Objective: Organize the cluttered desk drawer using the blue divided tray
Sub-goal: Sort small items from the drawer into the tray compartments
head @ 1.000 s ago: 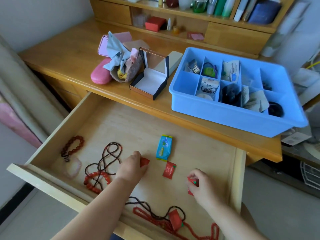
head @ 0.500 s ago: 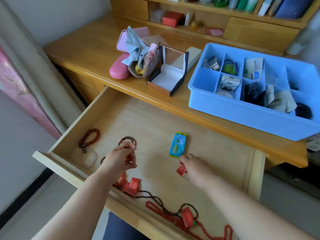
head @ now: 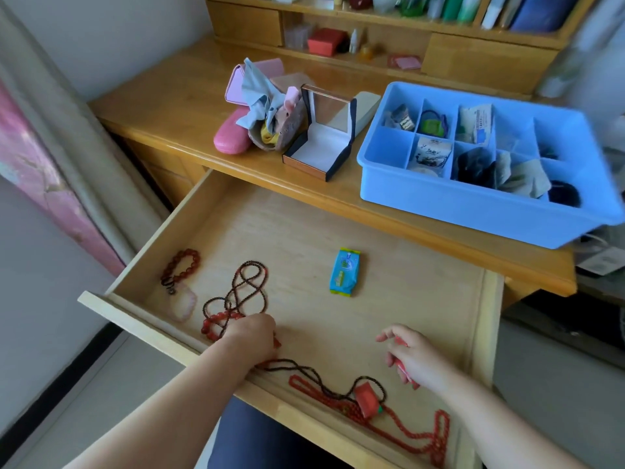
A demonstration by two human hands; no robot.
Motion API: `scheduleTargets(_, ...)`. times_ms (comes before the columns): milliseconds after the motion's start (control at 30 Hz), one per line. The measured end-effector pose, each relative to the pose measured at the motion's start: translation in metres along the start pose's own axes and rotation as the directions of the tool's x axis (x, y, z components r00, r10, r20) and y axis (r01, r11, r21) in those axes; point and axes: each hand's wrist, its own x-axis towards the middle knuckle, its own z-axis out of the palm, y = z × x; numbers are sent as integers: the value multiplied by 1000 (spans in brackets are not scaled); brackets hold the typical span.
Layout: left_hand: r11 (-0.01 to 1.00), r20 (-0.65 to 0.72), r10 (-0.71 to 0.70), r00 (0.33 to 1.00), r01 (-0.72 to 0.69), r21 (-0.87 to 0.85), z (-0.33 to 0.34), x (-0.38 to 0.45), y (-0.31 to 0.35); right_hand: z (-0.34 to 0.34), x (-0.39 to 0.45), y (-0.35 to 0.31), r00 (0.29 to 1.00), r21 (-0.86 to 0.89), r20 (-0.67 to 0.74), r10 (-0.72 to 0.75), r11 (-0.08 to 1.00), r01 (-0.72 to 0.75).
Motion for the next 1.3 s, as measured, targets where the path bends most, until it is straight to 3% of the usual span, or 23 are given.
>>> scheduleTargets(67,983,-1,78,997,-77,-164,-1,-4,2,-1,-14,4,998,-46,45,-36,998,38)
scheduleTargets(100,938,-1,88,996,-83,-335,-1,-6,2,0,-20,5,997,-137,56,-62,988,69)
scheduleTargets(133,837,9,88,996,-69,-543,-2,-10,1,2,-25,6,992,-255,73,-100,960,115)
scheduleTargets(200,512,19,64,998,-17,-859,-7,-16,-4,8,-33,7,980,-417,144,-134,890,184)
scheduleTargets(267,209,-20,26,999,-24,-978,-12,-19,-11,16,-36,7,967,-561,211,-143,792,240)
scheduleTargets(333,68,-68,-46,997,-65,-996,-14,-19,-19,22,-35,9,954,-699,254,-160,651,296)
scheduleTargets(400,64,-89,-104,991,-83,-995,-14,-17,-28,29,-32,13,943,-755,267,-199,565,333)
scheduleTargets(467,157,-97,-129,987,-77,-985,-14,-14,-38,35,-30,16,936,-763,275,-221,543,352)
scheduleTargets(500,286,-116,-132,984,-75,-955,-15,-13,-42,37,-29,18,938,-758,268,-220,552,346)
scheduleTargets(567,668,-177,-75,981,-82,-739,-14,-11,-47,37,-29,21,948,-739,242,-205,594,317)
scheduleTargets(600,824,-181,2,983,-105,-558,-14,-11,-46,35,-30,20,958,-722,215,-190,630,287)
scheduleTargets(633,912,-134,72,988,-120,-393,-14,-12,-43,33,-31,19,969,-681,178,-174,688,248)
scheduleTargets(700,974,2,121,993,-118,-191,-12,-12,-35,28,-31,15,987,-484,112,-119,861,159)
scheduleTargets(767,991,73,116,991,-111,-69,-9,-8,-26,22,-32,9,994,-144,94,-56,987,69)
scheduleTargets(867,986,125,140,982,-150,73,-8,-5,-13,14,-33,4,993,251,107,39,966,-65)
scheduleTargets(967,971,112,155,982,-172,165,-6,-7,-6,8,-34,2,987,458,124,102,876,-149)
scheduleTargets(1033,972,-4,228,974,-228,55,-5,-9,-1,7,-35,3,982,535,128,141,824,-188)
scheduleTargets(1100,930,-141,253,957,-281,-239,-4,-13,3,8,-33,6,977,570,119,176,794,-212)
scheduleTargets(1167,773,-172,193,966,-258,-580,-4,-17,7,10,-29,8,973,592,114,203,772,-230)
scheduleTargets(1200,639,-168,152,974,-226,-735,-4,-18,7,11,-27,7,972,598,108,210,767,-232)
scheduleTargets(1300,223,-174,-57,983,-158,-962,-14,-20,-9,13,-21,2,976,585,71,206,784,-208)
